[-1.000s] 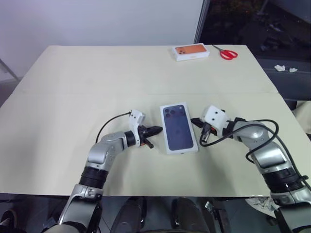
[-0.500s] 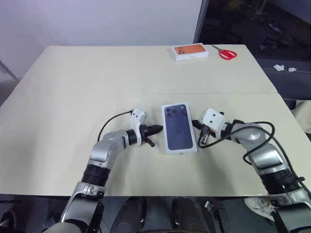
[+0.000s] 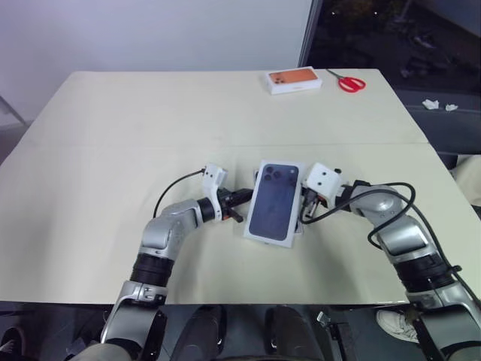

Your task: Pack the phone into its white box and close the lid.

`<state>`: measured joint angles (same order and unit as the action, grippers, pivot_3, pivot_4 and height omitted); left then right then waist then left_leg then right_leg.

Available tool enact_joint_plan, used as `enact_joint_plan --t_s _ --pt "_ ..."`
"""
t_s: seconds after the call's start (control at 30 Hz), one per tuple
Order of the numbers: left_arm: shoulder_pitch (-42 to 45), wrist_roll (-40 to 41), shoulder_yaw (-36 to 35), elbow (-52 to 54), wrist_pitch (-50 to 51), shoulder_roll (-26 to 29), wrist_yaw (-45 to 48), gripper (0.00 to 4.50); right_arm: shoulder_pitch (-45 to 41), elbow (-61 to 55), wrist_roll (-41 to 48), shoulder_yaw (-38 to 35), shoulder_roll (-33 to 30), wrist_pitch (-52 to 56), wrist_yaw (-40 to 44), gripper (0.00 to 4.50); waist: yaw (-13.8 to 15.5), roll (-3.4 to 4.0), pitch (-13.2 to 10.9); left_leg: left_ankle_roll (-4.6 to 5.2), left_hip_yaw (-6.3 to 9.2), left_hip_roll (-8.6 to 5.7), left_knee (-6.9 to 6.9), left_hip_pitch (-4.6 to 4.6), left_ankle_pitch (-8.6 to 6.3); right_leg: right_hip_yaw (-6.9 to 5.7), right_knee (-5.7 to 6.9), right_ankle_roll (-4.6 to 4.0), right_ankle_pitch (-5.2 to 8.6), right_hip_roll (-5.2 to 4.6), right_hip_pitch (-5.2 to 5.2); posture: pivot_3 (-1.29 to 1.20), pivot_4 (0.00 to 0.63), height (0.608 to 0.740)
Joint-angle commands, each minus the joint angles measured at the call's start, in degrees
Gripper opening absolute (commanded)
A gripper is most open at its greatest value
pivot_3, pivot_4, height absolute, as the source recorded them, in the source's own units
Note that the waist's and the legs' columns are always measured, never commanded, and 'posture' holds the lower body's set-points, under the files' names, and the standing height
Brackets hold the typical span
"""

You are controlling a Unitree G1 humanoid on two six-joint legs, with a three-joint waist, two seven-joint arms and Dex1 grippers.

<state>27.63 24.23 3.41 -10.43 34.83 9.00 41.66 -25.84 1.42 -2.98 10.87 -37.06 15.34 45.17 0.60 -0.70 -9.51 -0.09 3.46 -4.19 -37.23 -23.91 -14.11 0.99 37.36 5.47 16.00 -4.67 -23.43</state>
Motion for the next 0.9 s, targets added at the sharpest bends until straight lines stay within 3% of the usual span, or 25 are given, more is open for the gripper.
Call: enact_joint_plan --t_s 0.03,0.4,0.6,0.9 --pt "-0.47 0.80 -0.30 3.16 0.06 0.39 0.12 0.00 -2.00 1.47 -1.91 -0.23 0.44 -0.78 -1.96 0.05 0.00 0.00 0.00 0.00 0.00 0.00 0.00 0.00 0.00 0.00 0.00 0.00 0.00 0.00 0.00 0.00 0.150 0.740" --pt "-2.51 2.10 -1.90 7.46 1.49 1.32 -1.30 0.00 -8.22 6.50 -7.57 -0.13 -0.01 0.46 -6.14 0.05 -0.07 0.00 0.00 -0.04 -0.02 0.00 0.01 0.00 0.02 0.02 0.01 0.00 0.00 0.00 -0.02 0.00 0.150 0.740" --pt "-3.89 2.95 -2.22 9.79 2.35 2.10 -1.96 0.00 -5.20 4.44 -1.21 -5.36 -3.03 3.15 -0.35 0.05 0.17 0.00 0.00 -0.05 -0.02 -0.01 0.01 0.00 0.03 0.02 0.00 0.00 0.00 0.00 0.00 0.00 0.150 0.740" --pt "-4.65 4.18 -1.81 12.06 3.88 1.83 -1.99 0.00 2.28 -13.21 9.05 -7.00 -5.60 16.77 7.95 0.05 -0.39 0.01 0.00 0.10 -0.02 0.05 0.03 0.06 -0.06 0.04 0.05 0.00 0.00 0.01 0.00 0.00 0.150 0.740"
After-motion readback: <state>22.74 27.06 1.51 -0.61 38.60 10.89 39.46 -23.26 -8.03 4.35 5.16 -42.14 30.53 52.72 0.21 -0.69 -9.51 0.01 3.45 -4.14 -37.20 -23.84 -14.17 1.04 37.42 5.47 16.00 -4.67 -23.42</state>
